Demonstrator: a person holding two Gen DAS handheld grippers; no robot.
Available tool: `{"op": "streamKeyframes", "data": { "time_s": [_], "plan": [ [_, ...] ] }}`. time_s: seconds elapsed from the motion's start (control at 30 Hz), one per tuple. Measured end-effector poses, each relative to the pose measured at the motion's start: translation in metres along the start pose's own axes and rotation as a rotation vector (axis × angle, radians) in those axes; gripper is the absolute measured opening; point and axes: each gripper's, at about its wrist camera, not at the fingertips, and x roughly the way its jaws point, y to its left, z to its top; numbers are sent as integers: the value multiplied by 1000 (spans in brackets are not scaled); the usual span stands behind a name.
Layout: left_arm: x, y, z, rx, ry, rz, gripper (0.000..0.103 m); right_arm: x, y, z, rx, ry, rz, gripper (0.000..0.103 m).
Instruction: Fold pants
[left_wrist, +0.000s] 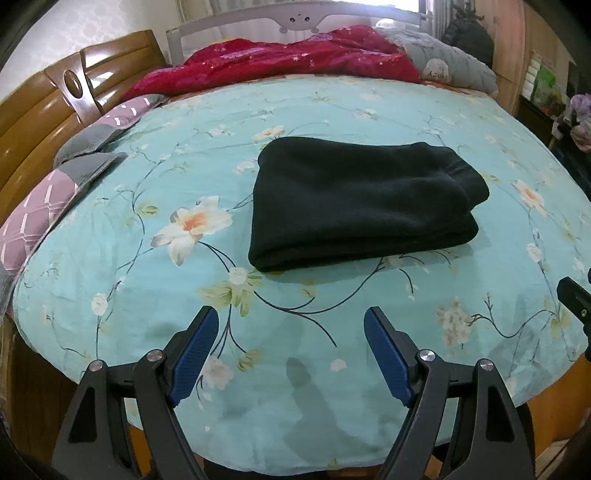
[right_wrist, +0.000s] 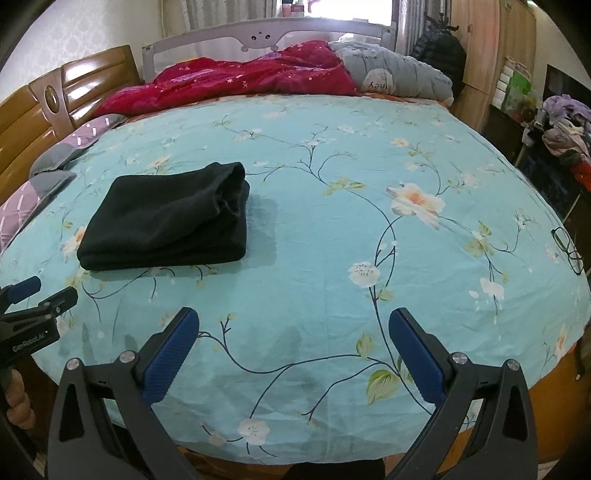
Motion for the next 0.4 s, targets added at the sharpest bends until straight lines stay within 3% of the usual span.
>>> {"op": "streamKeyframes", "data": {
  "time_s": [0.27,0.4],
  "plan": [
    [-25,-5,11,-15,-75,-62,82,3,-2,2,-17,7,-20,103],
    [-27,-14,10,32,-90,-19,82,5,-5,3,-14,19,-31,103]
  ]
}}
